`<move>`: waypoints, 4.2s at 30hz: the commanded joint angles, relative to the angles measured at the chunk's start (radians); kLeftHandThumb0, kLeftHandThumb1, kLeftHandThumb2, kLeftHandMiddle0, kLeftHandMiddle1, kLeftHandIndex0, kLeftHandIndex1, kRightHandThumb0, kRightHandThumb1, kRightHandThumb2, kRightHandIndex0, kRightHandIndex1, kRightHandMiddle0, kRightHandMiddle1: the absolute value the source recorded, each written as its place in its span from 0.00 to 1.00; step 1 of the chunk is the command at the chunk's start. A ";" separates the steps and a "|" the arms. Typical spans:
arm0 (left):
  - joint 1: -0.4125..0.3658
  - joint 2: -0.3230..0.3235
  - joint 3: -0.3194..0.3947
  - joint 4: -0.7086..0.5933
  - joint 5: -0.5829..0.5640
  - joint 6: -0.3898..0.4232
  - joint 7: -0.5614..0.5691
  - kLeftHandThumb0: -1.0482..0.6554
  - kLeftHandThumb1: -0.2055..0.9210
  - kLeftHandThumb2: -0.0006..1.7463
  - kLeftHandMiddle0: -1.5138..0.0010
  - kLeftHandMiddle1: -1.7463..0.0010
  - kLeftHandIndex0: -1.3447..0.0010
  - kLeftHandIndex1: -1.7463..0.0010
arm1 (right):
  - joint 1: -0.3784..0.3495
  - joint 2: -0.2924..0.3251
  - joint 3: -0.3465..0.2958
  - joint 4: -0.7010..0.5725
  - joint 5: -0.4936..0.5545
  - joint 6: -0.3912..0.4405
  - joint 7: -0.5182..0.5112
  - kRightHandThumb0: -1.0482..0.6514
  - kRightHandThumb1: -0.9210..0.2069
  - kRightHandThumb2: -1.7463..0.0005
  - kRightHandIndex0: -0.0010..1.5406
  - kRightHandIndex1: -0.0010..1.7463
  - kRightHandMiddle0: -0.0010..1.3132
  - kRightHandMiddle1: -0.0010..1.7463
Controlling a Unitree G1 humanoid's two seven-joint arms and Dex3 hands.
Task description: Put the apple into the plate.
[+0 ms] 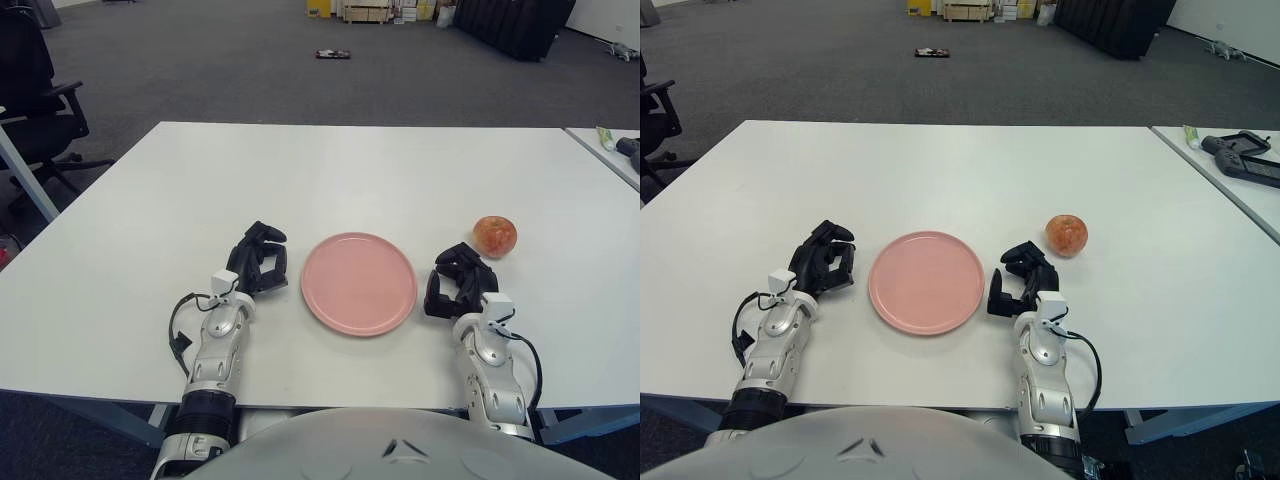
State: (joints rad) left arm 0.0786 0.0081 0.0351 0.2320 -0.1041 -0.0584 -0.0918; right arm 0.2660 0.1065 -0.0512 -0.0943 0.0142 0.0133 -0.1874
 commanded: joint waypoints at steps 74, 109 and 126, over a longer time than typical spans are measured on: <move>0.016 -0.005 0.003 0.029 0.005 0.043 -0.001 0.35 0.51 0.72 0.14 0.00 0.58 0.00 | -0.211 -0.191 0.088 0.256 -0.892 0.091 -0.788 0.16 0.40 0.57 0.00 0.00 0.00 0.00; 0.033 -0.002 0.002 0.008 0.023 0.030 0.009 0.35 0.52 0.71 0.13 0.00 0.58 0.00 | -0.550 -0.278 -0.043 0.645 -0.529 0.044 -0.673 0.16 0.40 0.60 0.00 0.00 0.00 0.00; 0.037 -0.004 0.002 0.006 0.024 0.034 0.015 0.35 0.52 0.71 0.15 0.00 0.58 0.00 | -0.712 -0.350 0.064 0.830 -0.547 0.202 -0.504 0.16 0.36 0.57 0.00 0.00 0.00 0.00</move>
State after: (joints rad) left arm 0.0900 0.0032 0.0382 0.2143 -0.0903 -0.0640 -0.0880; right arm -0.3890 -0.2133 -0.0204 0.7015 -0.5060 0.1765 -0.7284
